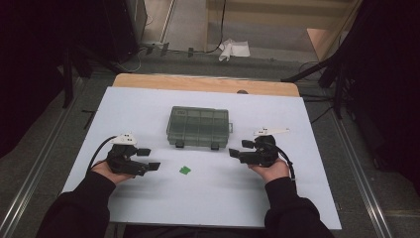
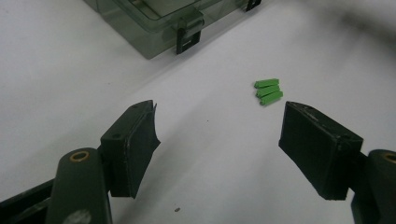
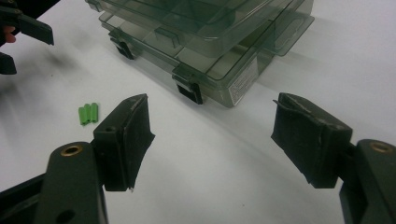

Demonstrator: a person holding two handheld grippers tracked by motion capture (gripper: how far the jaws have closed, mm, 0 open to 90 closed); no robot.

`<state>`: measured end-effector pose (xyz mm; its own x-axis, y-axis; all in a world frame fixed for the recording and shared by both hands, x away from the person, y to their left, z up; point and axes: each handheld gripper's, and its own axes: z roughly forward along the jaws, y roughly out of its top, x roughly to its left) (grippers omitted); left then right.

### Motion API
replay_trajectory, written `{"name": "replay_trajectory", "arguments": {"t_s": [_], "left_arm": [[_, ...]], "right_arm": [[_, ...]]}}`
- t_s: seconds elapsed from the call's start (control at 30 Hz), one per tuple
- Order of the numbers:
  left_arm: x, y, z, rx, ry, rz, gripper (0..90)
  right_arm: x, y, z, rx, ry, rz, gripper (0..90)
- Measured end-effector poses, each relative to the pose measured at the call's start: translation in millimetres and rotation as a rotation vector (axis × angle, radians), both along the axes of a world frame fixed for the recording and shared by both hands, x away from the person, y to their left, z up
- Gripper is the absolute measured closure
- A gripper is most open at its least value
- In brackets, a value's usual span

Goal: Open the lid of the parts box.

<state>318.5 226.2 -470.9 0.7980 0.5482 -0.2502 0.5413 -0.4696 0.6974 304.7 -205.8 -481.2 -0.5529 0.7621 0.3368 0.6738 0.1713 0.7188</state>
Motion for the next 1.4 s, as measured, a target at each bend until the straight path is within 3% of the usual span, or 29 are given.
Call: {"name": "replay_trajectory", "arguments": {"t_s": [0.5, 0.7, 0.8, 0.97, 1.0, 1.07, 1.13, 1.2, 1.27, 1.3, 1.33, 1.4], "left_arm": [[5.1, -3.8, 0.4, -0.004, -0.007, 0.007, 26.2], [7.5, -5.1, 1.3, -0.006, -0.002, 0.013, 26.2], [9.2, -6.9, 0.6, 0.007, -0.005, 0.006, 26.2], [12.8, -8.7, -0.4, -0.007, -0.002, 0.016, 26.2], [15.1, -8.7, 1.3, -0.002, 0.004, 0.025, 26.2], [16.6, -9.4, 1.5, -0.012, 0.004, 0.028, 26.2], [19.0, -11.0, 1.6, -0.021, 0.009, 0.021, 26.2], [20.0, -11.6, 3.2, 0.006, 0.009, 0.015, 26.2], [20.7, -11.9, 3.4, 0.005, 0.009, 0.015, 26.2], [21.6, -12.6, 2.2, -0.016, 0.003, 0.019, 26.2], [23.5, -12.7, 3.1, 0.001, 0.02, 0.014, 26.2], [24.2, -13.8, 2.1, -0.008, 0.022, 0.011, 26.2]], "right_arm": [[14.0, 9.2, -7.6, -0.036, 0.015, 0.01, 32.1], [15.3, 11.5, -8.3, -0.047, 0.005, 0.01, 44.7], [15.0, 13.6, -6.9, -0.065, 0.0, -0.001, 58.7], [17.0, 16.5, -7.3, -0.078, 0.011, -0.005, 66.5], [18.0, 18.2, -6.8, -0.083, 0.004, -0.004, 73.9], [18.6, 18.4, -6.6, -0.08, 0.006, 0.003, 77.1], [20.3, 21.2, -4.4, -0.07, 0.009, 0.011, 87.2], [21.0, 23.1, -2.1, -0.069, 0.003, 0.016, 90.0], [21.5, 23.6, -0.9, -0.065, 0.005, 0.02, 90.0], [22.4, 24.0, -0.2, -0.058, 0.011, 0.022, 90.0], [23.7, 25.1, -0.3, -0.056, 0.022, 0.02, 90.0], [24.8, 25.4, -1.2, -0.058, 0.034, 0.023, 90.0]]}}
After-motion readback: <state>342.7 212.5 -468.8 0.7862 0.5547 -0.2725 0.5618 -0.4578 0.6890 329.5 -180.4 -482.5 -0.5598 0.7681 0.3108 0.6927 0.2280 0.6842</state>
